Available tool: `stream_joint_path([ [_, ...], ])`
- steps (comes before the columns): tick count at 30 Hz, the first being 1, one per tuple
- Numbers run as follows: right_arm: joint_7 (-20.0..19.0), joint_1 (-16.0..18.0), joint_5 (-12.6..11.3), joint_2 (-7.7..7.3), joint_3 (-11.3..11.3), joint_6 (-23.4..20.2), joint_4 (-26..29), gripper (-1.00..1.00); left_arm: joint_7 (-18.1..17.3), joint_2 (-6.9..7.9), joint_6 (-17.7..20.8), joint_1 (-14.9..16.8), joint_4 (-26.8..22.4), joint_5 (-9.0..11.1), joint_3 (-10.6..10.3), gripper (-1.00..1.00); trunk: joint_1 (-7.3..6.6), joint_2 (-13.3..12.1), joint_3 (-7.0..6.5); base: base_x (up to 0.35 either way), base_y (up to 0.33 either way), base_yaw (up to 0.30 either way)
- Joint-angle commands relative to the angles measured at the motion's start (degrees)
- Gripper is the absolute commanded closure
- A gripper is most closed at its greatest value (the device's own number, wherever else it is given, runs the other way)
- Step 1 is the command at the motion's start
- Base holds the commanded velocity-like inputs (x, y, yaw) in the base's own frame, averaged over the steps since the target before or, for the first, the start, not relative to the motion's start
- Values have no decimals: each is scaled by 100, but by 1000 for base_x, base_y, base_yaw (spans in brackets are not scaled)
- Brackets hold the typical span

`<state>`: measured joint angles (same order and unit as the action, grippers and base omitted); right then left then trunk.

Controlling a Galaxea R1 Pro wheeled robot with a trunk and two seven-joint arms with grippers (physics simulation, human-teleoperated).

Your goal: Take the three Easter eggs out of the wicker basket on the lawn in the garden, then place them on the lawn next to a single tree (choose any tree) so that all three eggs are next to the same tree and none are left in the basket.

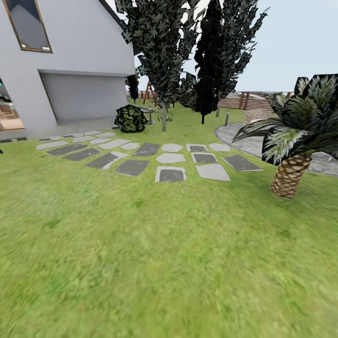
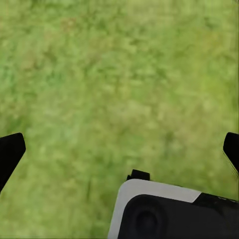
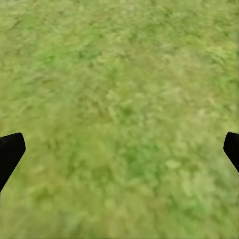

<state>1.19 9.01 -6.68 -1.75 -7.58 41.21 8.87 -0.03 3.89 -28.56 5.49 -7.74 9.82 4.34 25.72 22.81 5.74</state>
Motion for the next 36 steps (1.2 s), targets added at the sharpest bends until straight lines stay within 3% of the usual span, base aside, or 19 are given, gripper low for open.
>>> stream_joint_path([
  [1,-4,7,-44,-1,20,16,-1,-100,-5,-2,-17,5,6,-24,40,-100,6,11,12,339,0,-2],
  [23,-4,6,-44,0,20,19,0,-100,-11,-2,-40,5,4,-17,46,-100,6,11,12,339,3,0],
  [36,-4,5,-44,0,20,19,0,-100,-14,-2,-44,5,5,-8,49,-100,6,11,12,334,103,0],
])
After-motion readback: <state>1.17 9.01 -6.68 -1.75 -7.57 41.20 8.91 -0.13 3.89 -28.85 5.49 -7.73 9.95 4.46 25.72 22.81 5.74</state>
